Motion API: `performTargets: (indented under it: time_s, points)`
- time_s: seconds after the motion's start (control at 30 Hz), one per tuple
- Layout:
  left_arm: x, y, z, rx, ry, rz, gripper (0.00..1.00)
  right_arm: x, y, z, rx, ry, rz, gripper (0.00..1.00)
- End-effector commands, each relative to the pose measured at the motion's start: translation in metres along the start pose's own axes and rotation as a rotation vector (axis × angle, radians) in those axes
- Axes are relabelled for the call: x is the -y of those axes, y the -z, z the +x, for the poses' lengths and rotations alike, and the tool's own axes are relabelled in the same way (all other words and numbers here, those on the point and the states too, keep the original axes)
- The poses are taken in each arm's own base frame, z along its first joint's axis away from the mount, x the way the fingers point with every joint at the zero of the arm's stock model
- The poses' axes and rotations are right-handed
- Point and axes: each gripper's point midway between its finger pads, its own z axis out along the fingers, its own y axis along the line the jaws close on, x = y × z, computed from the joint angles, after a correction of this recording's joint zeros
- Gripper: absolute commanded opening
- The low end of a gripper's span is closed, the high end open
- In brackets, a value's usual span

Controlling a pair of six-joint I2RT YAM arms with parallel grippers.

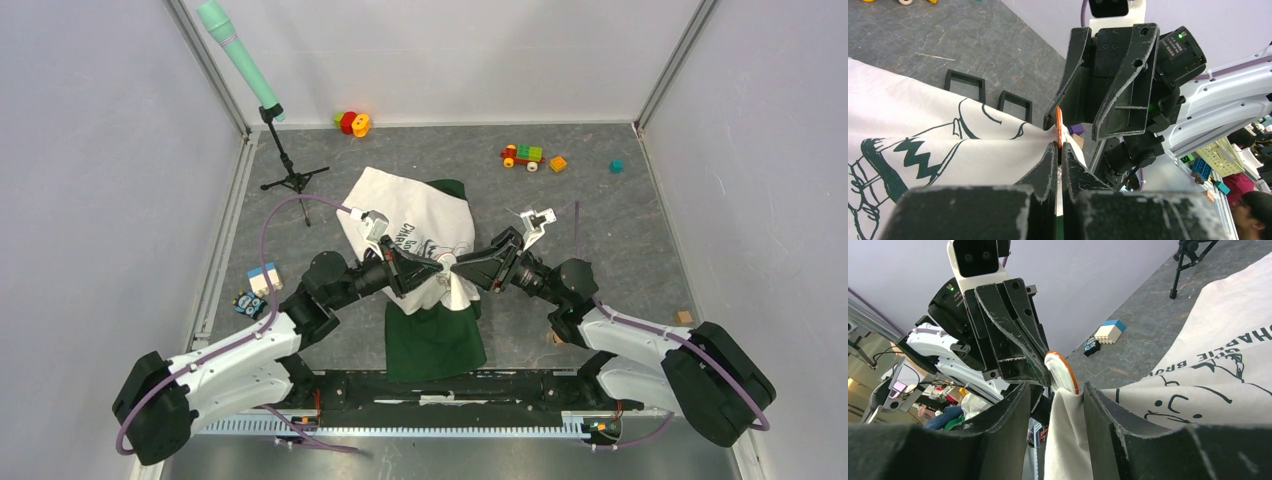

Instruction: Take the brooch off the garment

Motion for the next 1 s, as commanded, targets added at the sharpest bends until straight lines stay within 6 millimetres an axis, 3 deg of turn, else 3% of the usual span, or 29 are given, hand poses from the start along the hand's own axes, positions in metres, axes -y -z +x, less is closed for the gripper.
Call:
performTargets:
  time_s: [0.0, 0.43, 0.97]
  points:
    - [0.021, -0.002, -0.021, 0.068, 0.013, 0.093, 0.02, -0.017, -0.002, -0.009, 0.020, 0.024, -0.075, 0.47]
    - [0.022, -0.002, -0.022, 0.063, 0.009, 0.105, 0.02, -0.007, -0.006, -0.004, -0.004, 0.023, -0.044, 0.19]
    - [0.026, -0.005, -0.011, -0.021, -0.069, 0.143, 0.02, 0.010, -0.012, 0.006, -0.076, 0.007, 0.024, 0.12]
